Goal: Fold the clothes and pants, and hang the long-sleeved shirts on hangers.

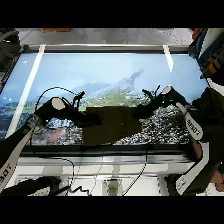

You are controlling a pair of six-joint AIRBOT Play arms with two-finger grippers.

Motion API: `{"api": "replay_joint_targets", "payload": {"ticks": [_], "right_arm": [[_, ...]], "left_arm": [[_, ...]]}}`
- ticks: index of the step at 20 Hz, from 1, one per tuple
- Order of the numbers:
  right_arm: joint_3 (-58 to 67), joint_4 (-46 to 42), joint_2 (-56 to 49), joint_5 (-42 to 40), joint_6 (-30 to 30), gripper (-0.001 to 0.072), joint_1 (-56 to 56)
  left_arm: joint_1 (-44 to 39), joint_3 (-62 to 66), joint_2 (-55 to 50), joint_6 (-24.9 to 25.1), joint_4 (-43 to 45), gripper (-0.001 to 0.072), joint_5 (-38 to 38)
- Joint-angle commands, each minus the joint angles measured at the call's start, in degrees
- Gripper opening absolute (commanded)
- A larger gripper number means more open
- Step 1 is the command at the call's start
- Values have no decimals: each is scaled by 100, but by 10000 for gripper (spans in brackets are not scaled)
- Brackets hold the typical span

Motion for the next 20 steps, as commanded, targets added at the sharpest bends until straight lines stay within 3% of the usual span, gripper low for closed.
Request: {"api": "replay_joint_targets", "payload": {"ticks": [1, 6, 7, 8, 9, 16, 20], "right_arm": [[7, 874, -61, 151, -455, 448, 372], [79, 826, -52, -33, -636, 451, 553], [76, 804, -52, -157, -634, 502, 553], [76, 748, -52, -304, -577, 611, 557], [76, 669, -52, -481, -446, 636, 560], [79, 496, -55, -535, -332, 633, 216], [76, 509, -59, 181, -330, 630, -378]], "left_arm": [[7, 2, -4, 221, 24, 693, 2], [7, 2, -4, 219, 306, 693, 0], [7, 2, -4, 219, 306, 693, 0], [7, 2, -4, 219, 306, 693, -2], [7, 2, -4, 219, 304, 693, -2], [7, 2, -4, 219, 302, 693, -4], [7, 2, -4, 219, 302, 693, -4]]}}
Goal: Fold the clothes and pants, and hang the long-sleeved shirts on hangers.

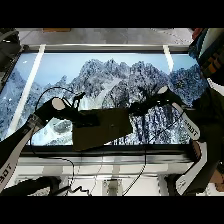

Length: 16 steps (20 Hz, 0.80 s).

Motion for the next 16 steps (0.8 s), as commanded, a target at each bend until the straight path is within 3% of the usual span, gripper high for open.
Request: {"api": "replay_joint_targets", "payload": {"ticks": [1, 6, 12, 15, 16], "right_arm": [[-7, -26, -7, 608, 17, 629, -426], [-31, 133, -79, 560, 33, 629, -184], [-28, 782, -267, 118, -15, 608, 1029], [-9, 835, -267, -116, -369, 502, 1541], [-9, 835, -260, -190, -468, 295, 1626]], "left_arm": [[2, 2, -4, 0, 4, 693, 2], [0, 2, -4, -2, -2, 693, 2], [0, 2, -4, -2, -22, 693, 0], [2, 2, -4, 4, -13, 692, 2], [2, 2, -4, 11, 22, 687, 4]]}}
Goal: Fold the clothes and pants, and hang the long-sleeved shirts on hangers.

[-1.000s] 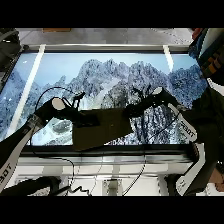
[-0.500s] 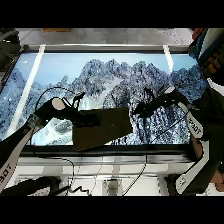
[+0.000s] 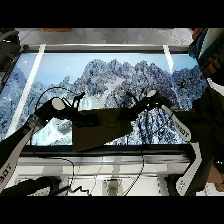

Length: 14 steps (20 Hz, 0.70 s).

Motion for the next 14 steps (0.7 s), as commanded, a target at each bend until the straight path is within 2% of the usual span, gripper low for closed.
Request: {"api": "replay_joint_targets", "payload": {"ticks": [1, 3, 4, 8, 10, 12, 14], "right_arm": [[13, 205, -7, -251, -295, 67, 448], [142, 195, 4, -195, -291, 42, 396], [317, 199, 9, -72, -271, 43, 321], [1257, 186, 330, 310, 297, 42, -354], [1687, 179, 704, 315, 682, 42, -922], [2057, 164, 1161, 313, 986, 42, -1624], [2354, 44, 1628, 315, 1272, 42, -2396]], "left_arm": [[9, 4, -4, 57, 129, 604, 4], [116, 4, -4, 85, 243, 168, 4], [236, 13, -2, 146, 243, 11, 2], [977, 393, 149, 369, 247, 13, 0], [1403, 765, 398, 645, 293, 13, 2], [1764, 1202, 750, 957, 758, 13, 7], [1989, 1554, 1185, 1449, 1624, 13, 31]]}}
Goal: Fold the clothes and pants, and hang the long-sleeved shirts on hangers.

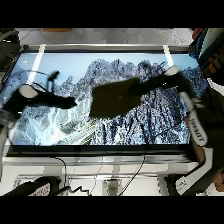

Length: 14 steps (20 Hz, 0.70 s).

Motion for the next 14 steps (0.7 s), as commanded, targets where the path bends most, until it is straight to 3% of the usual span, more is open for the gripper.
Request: {"api": "replay_joint_targets", "payload": {"ticks": [1, 5, 10, 14], "right_arm": [[603, -251, 820, 46, 669, 42, -1331], [763, -1169, 1784, -63, 1375, 43, -3080], [761, -1609, 2629, 111, 2708, 43, -5095], [756, -2811, 2881, 1508, 3416, 42, -6072]], "left_arm": [[474, 553, 706, 702, 1342, 14, 109], [590, 560, 1506, 726, 2616, 14, 164], [588, 557, 1788, 723, 2710, 14, 179], [588, 553, 1775, 721, 2708, 14, 175]]}}
